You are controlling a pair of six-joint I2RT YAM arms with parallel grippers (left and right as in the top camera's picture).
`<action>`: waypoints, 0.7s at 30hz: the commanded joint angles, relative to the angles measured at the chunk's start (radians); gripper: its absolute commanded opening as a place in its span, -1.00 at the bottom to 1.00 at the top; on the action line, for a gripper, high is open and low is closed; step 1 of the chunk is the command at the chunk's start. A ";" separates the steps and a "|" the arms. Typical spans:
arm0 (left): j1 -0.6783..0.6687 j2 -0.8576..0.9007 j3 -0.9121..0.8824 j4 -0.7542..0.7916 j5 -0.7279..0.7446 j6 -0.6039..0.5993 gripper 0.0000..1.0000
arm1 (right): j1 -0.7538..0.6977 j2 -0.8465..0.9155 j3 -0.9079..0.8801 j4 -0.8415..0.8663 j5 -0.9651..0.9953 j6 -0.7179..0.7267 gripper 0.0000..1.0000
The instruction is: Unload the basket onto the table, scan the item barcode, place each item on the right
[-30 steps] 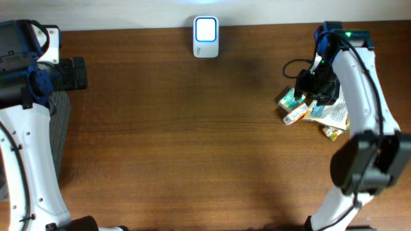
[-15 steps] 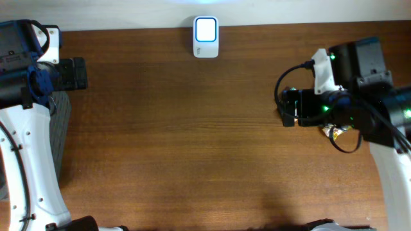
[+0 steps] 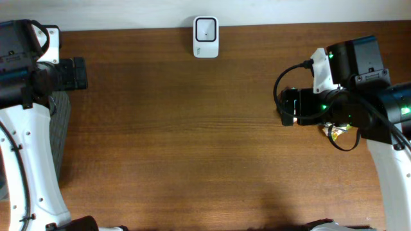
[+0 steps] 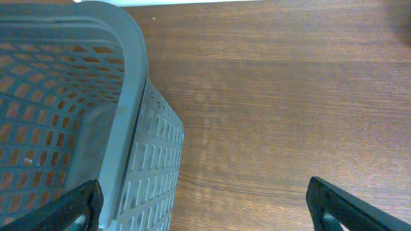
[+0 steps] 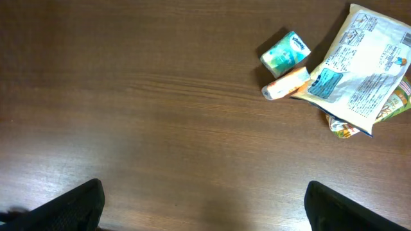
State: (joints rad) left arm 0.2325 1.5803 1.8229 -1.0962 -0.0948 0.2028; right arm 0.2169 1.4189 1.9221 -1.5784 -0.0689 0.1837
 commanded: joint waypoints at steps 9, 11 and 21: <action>0.006 0.000 -0.002 0.002 -0.003 0.016 0.98 | -0.137 -0.452 -0.397 0.626 0.205 0.005 0.97; 0.006 0.000 -0.002 0.002 -0.003 0.016 0.98 | -0.170 -0.572 -0.569 0.818 0.205 0.008 0.97; 0.006 0.000 -0.002 0.002 -0.003 0.016 0.98 | -0.217 -1.074 -1.375 1.493 0.208 0.010 0.98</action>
State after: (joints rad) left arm 0.2325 1.5803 1.8229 -1.0962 -0.0948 0.2028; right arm 0.0048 0.4458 0.7212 -0.1753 0.1299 0.1841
